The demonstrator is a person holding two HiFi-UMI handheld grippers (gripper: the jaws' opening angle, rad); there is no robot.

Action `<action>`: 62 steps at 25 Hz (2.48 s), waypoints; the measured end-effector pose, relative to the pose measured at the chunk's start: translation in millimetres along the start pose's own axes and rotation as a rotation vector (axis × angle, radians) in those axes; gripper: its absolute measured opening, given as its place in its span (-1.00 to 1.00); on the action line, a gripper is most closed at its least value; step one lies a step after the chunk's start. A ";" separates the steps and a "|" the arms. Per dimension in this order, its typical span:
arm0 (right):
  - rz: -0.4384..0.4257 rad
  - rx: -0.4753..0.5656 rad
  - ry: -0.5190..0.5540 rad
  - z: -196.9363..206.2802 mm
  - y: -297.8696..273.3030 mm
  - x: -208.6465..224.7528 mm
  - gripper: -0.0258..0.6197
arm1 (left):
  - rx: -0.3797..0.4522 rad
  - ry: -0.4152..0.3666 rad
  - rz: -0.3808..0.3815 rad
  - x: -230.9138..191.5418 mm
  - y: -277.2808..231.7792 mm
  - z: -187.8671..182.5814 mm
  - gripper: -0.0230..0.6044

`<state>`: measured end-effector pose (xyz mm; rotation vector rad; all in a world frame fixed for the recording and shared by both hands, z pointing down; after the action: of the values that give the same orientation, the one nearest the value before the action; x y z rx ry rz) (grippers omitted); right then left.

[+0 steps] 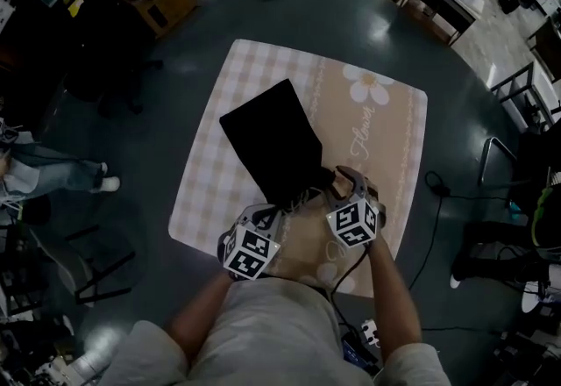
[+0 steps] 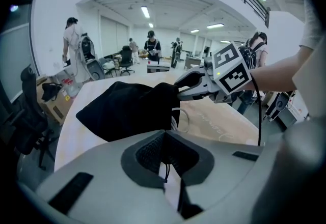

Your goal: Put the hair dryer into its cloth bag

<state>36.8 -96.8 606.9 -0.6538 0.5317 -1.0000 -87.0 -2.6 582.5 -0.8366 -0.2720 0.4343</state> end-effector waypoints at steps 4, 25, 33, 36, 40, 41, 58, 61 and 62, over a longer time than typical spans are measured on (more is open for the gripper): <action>0.040 0.037 0.013 -6.2 -0.5 5.3 -0.84 | 0.032 0.004 -0.039 -2.9 0.6 -0.1 -0.91; 0.007 0.024 -0.047 10.2 5.8 -6.5 -0.85 | -0.099 0.081 -0.105 4.6 -41.9 55.7 -0.84; -0.017 0.123 -0.163 9.9 27.9 -24.7 -0.86 | 0.004 0.139 -0.107 -9.6 -14.1 42.1 -0.87; -0.022 0.176 -0.212 -11.9 37.1 -31.8 -0.86 | 0.049 0.184 -0.135 -26.3 2.2 27.0 -0.87; -0.013 0.224 -0.258 -36.2 45.4 -42.3 -0.86 | 0.103 0.244 -0.139 -43.9 23.8 10.0 -0.87; -0.009 0.233 -0.269 -41.2 47.8 -44.5 -0.86 | 0.115 0.254 -0.140 -48.3 29.3 7.5 -0.87; 0.201 0.281 -0.444 -101.6 98.9 -56.8 -0.86 | 0.315 0.237 -0.023 -99.9 86.9 -62.8 -0.87; 0.222 0.301 -0.501 -105.9 110.5 -61.5 -0.86 | 0.329 0.213 0.028 -97.2 97.1 -69.3 -0.87; 0.227 0.311 -0.524 -107.4 114.7 -62.4 -0.86 | 0.336 0.206 0.043 -97.2 100.8 -71.9 -0.87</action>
<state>4.0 -24.6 457.6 -0.5334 -0.0144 -0.6426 -170.3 -36.1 453.2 -0.5530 0.0114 0.4162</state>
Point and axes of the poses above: the fingertips, and each gripper's own axes: y backward along the fingers, x to its right, z out of its underside, the point moved 2 cm from there along y, backward along the fingers, and after that the axes turned 11 degrees about -z, right-handed, at the moved point
